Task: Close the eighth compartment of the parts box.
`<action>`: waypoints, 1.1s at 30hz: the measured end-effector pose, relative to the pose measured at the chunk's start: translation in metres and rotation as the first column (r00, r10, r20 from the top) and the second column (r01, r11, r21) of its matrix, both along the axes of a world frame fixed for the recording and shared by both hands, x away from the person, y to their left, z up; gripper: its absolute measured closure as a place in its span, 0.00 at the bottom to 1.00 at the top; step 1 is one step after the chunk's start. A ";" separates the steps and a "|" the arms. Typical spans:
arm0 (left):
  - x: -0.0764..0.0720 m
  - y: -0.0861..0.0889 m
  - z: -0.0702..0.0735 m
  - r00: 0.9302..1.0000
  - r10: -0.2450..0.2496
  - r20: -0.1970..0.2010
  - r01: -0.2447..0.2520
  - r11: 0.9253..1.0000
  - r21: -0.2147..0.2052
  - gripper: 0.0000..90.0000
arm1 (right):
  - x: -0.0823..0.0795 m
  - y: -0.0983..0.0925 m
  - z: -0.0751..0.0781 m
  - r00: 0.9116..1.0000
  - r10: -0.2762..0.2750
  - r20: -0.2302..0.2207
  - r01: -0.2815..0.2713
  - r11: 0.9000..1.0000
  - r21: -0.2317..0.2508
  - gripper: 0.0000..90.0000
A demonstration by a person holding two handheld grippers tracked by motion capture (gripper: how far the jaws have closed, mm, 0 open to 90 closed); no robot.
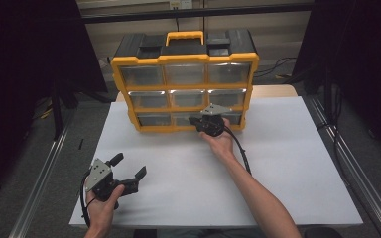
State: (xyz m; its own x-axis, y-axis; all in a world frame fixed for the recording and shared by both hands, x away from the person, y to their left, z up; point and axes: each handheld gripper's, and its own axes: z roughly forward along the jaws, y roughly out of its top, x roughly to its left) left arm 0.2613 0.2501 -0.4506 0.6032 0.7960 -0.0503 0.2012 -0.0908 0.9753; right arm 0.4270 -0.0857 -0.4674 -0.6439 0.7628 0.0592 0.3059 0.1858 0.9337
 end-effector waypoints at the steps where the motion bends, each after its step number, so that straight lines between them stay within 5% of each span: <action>1: 0.000 0.000 0.000 1.000 0.000 0.001 0.000 1.000 0.001 0.06 | 0.000 0.000 0.000 1.000 -0.002 -0.002 0.002 1.000 0.002 1.00; 33: 0.004 -0.002 -0.002 1.000 0.008 -0.016 -0.007 1.000 0.014 0.06 | 0.007 -0.004 -0.004 1.000 -0.020 -0.013 0.020 1.000 -0.024 1.00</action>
State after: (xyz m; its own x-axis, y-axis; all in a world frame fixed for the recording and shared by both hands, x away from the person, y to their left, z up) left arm 0.2649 0.2481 -0.4522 0.5964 0.8012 -0.0490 0.2176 -0.1026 0.9706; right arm 0.4338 -0.0893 -0.4712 -0.6278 0.7768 0.0498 0.3224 0.2013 0.9250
